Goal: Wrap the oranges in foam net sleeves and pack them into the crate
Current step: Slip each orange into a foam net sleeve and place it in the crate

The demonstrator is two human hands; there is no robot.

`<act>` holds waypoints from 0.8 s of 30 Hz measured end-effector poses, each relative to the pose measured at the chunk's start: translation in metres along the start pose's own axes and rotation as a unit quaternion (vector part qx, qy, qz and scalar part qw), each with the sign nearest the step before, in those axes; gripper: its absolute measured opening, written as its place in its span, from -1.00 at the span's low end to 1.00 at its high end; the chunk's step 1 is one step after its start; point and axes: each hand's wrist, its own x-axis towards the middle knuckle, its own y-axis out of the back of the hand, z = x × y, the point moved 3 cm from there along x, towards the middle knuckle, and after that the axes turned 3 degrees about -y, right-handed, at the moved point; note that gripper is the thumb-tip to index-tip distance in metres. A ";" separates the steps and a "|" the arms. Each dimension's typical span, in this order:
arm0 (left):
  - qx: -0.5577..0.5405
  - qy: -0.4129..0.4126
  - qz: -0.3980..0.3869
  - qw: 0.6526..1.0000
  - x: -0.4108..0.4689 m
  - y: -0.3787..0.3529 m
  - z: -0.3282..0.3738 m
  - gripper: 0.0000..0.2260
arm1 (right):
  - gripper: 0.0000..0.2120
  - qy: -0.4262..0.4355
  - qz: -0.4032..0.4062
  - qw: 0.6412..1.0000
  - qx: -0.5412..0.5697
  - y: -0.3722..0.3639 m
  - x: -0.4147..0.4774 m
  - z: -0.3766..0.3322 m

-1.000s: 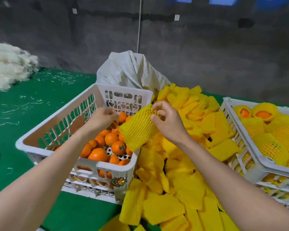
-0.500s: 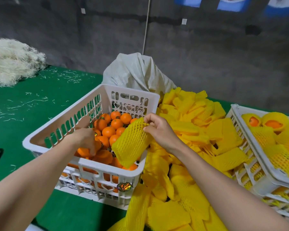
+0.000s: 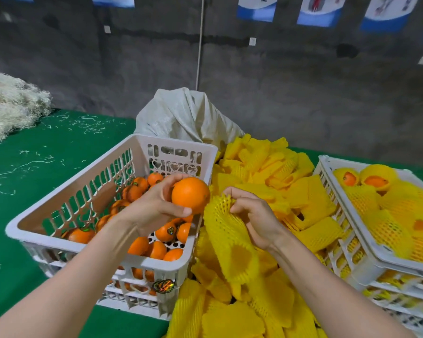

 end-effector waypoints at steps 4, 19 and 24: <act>-0.057 0.009 -0.006 0.998 0.005 -0.030 -0.008 -0.23 | -0.84 -0.006 -0.003 1.000 0.028 0.010 -0.013 -0.003; -0.155 0.024 0.177 0.972 0.017 -0.103 -0.036 -0.72 | -0.78 0.044 0.106 0.983 -0.146 0.029 -0.024 -0.003; -0.226 0.003 0.158 0.961 0.020 -0.112 -0.040 -0.71 | -0.73 0.098 0.218 0.953 -0.188 0.049 -0.030 -0.011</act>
